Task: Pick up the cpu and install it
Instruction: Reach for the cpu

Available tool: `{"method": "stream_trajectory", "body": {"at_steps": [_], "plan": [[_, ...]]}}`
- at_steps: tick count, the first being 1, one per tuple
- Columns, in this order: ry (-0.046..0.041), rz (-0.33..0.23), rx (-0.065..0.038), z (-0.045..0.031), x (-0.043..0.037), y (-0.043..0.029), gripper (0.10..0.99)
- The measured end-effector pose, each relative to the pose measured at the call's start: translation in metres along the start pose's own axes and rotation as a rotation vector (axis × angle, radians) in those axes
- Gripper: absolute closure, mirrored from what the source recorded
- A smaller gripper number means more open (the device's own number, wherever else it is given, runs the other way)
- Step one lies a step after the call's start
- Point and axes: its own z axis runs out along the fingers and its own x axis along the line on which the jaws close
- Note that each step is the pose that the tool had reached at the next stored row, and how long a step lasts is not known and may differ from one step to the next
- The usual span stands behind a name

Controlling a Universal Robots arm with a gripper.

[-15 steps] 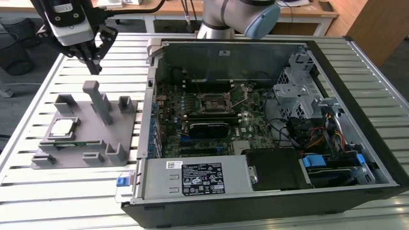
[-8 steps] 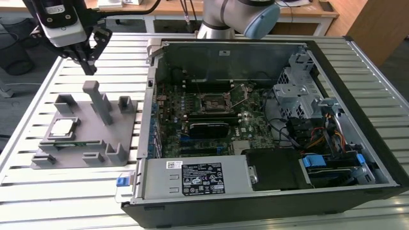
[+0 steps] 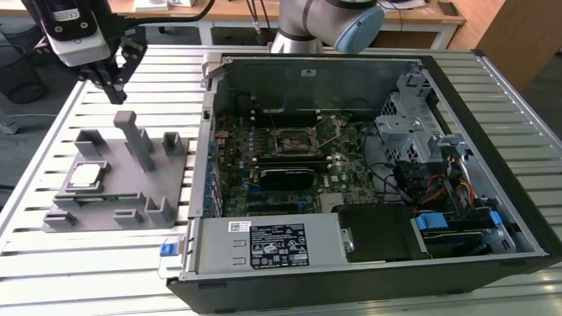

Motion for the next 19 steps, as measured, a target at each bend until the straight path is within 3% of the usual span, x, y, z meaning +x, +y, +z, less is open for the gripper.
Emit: {"method": "stream_trajectory", "body": {"at_steps": [19], "plan": [[0.0073,0.0,0.001,0.0044,0.0234,-0.0019,0.98]]}}
